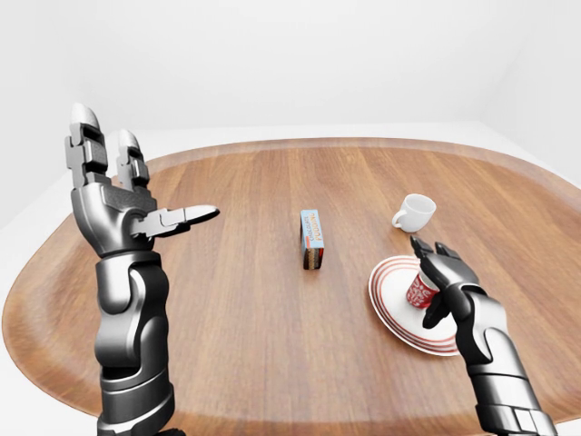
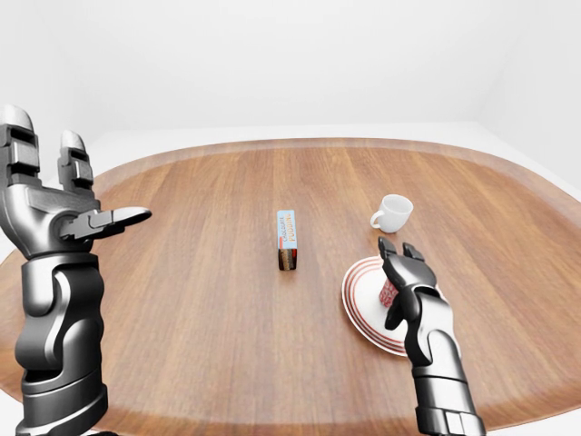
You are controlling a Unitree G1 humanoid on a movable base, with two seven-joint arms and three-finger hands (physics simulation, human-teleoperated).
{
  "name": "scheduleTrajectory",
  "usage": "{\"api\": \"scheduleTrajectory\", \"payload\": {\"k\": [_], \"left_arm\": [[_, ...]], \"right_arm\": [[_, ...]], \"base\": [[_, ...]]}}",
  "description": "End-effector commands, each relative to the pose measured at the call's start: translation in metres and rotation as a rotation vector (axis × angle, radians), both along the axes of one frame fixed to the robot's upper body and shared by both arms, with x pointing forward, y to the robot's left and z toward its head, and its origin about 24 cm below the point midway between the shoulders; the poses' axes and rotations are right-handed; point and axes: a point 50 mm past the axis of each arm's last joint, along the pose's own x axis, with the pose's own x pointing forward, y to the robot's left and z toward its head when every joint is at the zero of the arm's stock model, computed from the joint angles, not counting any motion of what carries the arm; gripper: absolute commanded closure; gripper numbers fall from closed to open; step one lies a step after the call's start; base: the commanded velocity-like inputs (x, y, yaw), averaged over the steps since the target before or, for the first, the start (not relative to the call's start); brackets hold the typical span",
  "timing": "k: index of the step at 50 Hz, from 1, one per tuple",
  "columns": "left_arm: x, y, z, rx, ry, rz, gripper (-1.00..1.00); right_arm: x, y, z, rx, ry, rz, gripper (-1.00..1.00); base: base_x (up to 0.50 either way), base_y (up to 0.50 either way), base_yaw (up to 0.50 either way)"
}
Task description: Pick up the red mug and put it on the plate
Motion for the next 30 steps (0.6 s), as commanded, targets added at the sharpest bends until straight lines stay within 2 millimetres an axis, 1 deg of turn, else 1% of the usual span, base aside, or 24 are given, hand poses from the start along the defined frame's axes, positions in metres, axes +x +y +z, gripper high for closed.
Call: {"api": "scheduleTrajectory", "payload": {"k": [1, 3, 4, 5, 6, 8, 11, 12, 17, 18, 19, 20, 21, 22, 23, 25, 26, 27, 28, 29, 30], "left_arm": [[0.000, 0.000, -0.001, 0.003, 0.005, 0.000, -1.00], [0.000, 0.000, -0.001, 0.004, 0.004, -0.001, -1.00], [0.000, -0.001, -0.002, 0.005, 0.007, -0.002, -1.00], [0.000, -0.001, -0.002, 0.005, 0.007, -0.002, -1.00], [0.000, 0.000, -0.002, 0.004, 0.006, -0.002, -1.00], [0.000, 0.000, -0.001, 0.001, 0.004, 0.000, -0.99], [0.000, 0.001, -0.002, 0.002, 0.007, 0.001, -1.00], [0.000, 0.001, -0.002, 0.002, 0.006, 0.002, -1.00], [0.001, 0.001, -0.001, 0.002, 0.005, 0.002, -1.00], [0.000, 0.001, 0.000, 0.001, 0.001, 0.002, -1.00], [0.000, 0.001, 0.000, 0.001, 0.001, 0.002, -1.00], [0.000, 0.001, -0.001, 0.003, 0.004, 0.002, -0.99], [0.001, 0.001, -0.001, 0.003, 0.006, 0.002, -0.99], [0.001, 0.001, -0.001, 0.004, 0.006, 0.002, -0.99], [0.001, 0.001, 0.000, 0.003, 0.004, 0.003, -0.99], [0.001, 0.001, 0.001, 0.002, -0.001, 0.004, -0.99], [0.001, 0.001, 0.001, 0.002, -0.001, 0.004, -0.99], [0.001, 0.001, 0.000, 0.002, 0.000, 0.003, -0.99], [0.000, 0.001, 0.000, 0.002, 0.000, 0.003, -0.99], [0.000, 0.001, 0.001, 0.002, -0.001, 0.003, -0.99], [0.000, 0.001, 0.001, 0.001, -0.004, 0.004, -1.00]], "right_arm": [[-0.002, 0.010, 0.038, -0.106, -0.045, 0.035, -1.00], [-0.001, 0.013, 0.044, -0.113, -0.060, 0.039, -1.00], [0.001, 0.016, 0.054, -0.105, -0.098, 0.051, -1.00], [0.001, 0.016, 0.055, -0.104, -0.100, 0.051, -1.00], [0.004, 0.024, 0.065, -0.019, -0.154, 0.076, -1.00], [0.007, 0.033, 0.074, 0.049, -0.198, 0.115, -1.00], [0.009, 0.039, 0.081, 0.060, -0.225, 0.147, -1.00], [0.010, 0.043, 0.085, 0.102, -0.250, 0.167, -1.00], [0.008, 0.073, 0.106, 0.397, -0.348, 0.345, -1.00], [0.002, 0.086, 0.121, 0.544, -0.404, 0.442, -1.00], [0.001, 0.088, 0.123, 0.555, -0.418, 0.463, -1.00], [-0.005, 0.098, 0.141, 0.687, -0.495, 0.565, -1.00], [-0.008, 0.101, 0.150, 0.737, -0.548, 0.606, -1.00], [-0.013, 0.102, 0.163, 0.834, -0.629, 0.659, -1.00], [-0.016, 0.102, 0.168, 0.891, -0.660, 0.695, -1.00], [-0.016, 0.100, 0.167, 0.968, -0.692, 0.690, -1.00], [-0.014, 0.101, 0.163, 0.983, -0.678, 0.687, -1.00], [-0.011, 0.103, 0.153, 0.956, -0.622, 0.670, -1.00], [-0.009, 0.104, 0.148, 0.955, -0.603, 0.657, -1.00], [-0.008, 0.103, 0.148, 0.990, -0.613, 0.649, -1.00], [-0.004, 0.107, 0.140, 0.977, -0.581, 0.630, -1.00]], "base": [[0.00, 0.00, 0.00], [0.00, 0.00, 0.00], [0.00, 0.00, 0.00], [0.00, 0.00, 0.00], [0.00, 0.00, 0.00], [0.00, 0.00, 0.00], [0.00, 0.00, 0.00], [0.00, 0.00, 0.00], [0.00, 0.00, 0.00], [0.00, 0.00, 0.00], [0.00, 0.00, 0.00], [0.00, 0.00, 0.00], [0.00, 0.00, 0.00], [0.00, 0.00, 0.00], [0.00, 0.00, 0.00], [0.00, 0.00, 0.00], [0.00, 0.00, 0.00], [0.00, 0.00, 0.00], [0.00, 0.00, 0.00], [0.00, 0.00, 0.00], [0.00, 0.00, 0.00]]}}
